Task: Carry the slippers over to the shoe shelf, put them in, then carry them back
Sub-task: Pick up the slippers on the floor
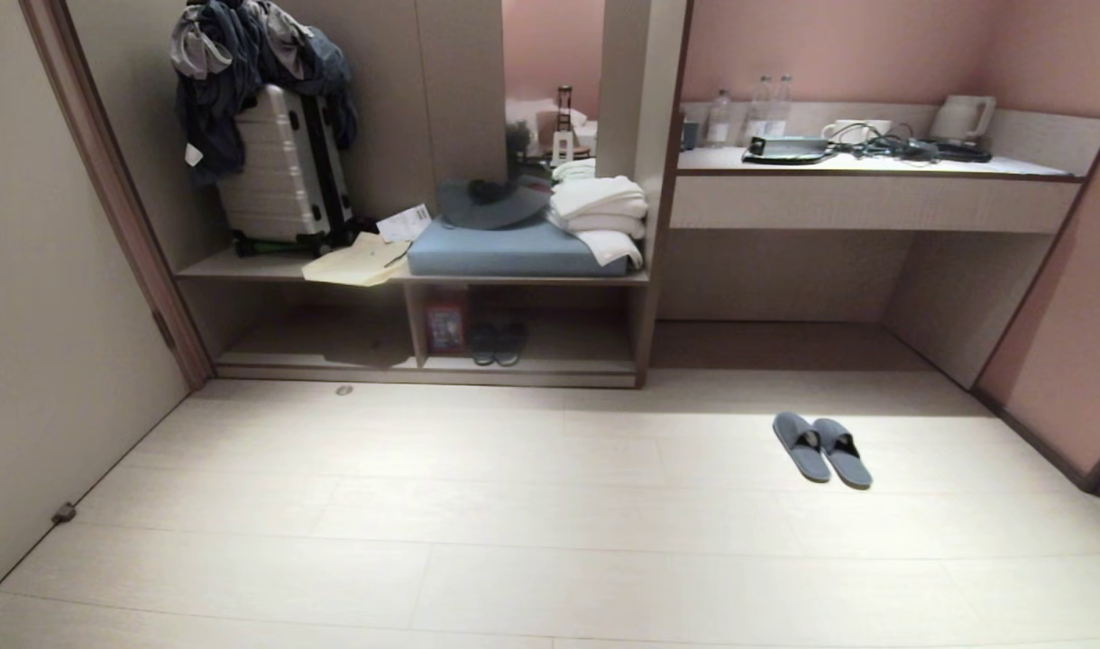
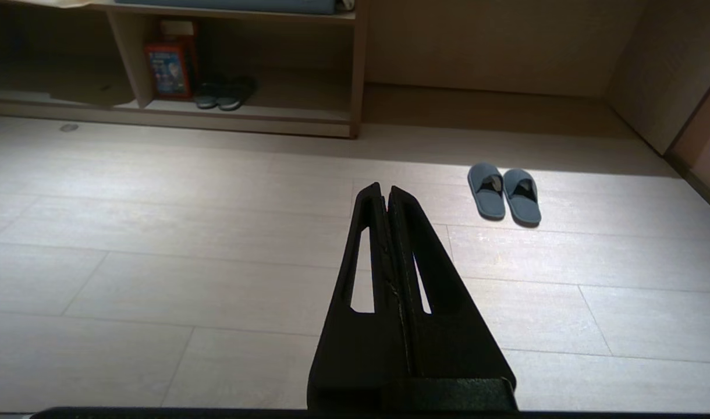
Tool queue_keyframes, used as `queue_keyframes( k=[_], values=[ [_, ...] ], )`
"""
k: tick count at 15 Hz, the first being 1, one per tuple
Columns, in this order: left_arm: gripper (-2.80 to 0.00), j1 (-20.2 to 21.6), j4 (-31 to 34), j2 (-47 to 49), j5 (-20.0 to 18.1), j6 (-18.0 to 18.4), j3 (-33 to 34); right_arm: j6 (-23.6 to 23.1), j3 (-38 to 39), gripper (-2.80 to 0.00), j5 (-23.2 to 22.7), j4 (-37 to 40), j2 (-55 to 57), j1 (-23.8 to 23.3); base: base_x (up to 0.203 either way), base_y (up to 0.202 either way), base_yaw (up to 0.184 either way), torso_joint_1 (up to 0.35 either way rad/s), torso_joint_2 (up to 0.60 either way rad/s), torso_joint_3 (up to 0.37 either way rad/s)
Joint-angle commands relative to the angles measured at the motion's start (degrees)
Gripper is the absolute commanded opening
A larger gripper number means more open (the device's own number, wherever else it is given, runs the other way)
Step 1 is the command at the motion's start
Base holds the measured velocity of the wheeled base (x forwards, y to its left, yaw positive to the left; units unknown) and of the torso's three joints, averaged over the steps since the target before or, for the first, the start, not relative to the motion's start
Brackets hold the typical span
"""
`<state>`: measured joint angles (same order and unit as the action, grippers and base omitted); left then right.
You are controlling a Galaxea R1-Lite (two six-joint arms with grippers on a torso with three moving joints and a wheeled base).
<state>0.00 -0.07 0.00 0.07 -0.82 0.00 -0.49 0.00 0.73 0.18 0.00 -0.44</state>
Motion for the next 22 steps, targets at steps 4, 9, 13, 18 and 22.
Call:
queue_keyframes(
  k=[4,9,13,18,22],
  values=[
    [-2.80,0.00,-0.01,0.00,0.01,-0.06,0.09,-0.04,0.00,-2.80,-0.29,0.09,0.00,0.00,0.000,0.000,0.000,0.000,0.00,0.000],
    [-2.80,0.00,-0.01,0.00,0.01,-0.06,0.09,-0.04,0.00,-2.80,-0.29,0.09,0.00,0.00,0.000,0.000,0.000,0.000,0.00,0.000],
    [-2.80,0.00,-0.01,0.00,0.01,-0.06,0.08,-0.04,0.00,-2.80,-0.35,0.09,0.00,0.00,0.023,0.000,0.000,0.000,0.00,0.001],
    [-2.80,0.00,-0.01,0.00,0.02,-0.06,0.05,-0.04,0.00,-2.80,-0.29,0.09,-0.09,0.00,0.191,0.000,0.000,0.004,0.00,-0.001],
    [-2.80,0.00,-0.01,0.00,0.01,-0.06,0.07,-0.04,0.00,-2.80,-0.38,0.09,-0.09,0.00,0.196,0.000,0.000,0.007,0.00,0.004]
  ],
)
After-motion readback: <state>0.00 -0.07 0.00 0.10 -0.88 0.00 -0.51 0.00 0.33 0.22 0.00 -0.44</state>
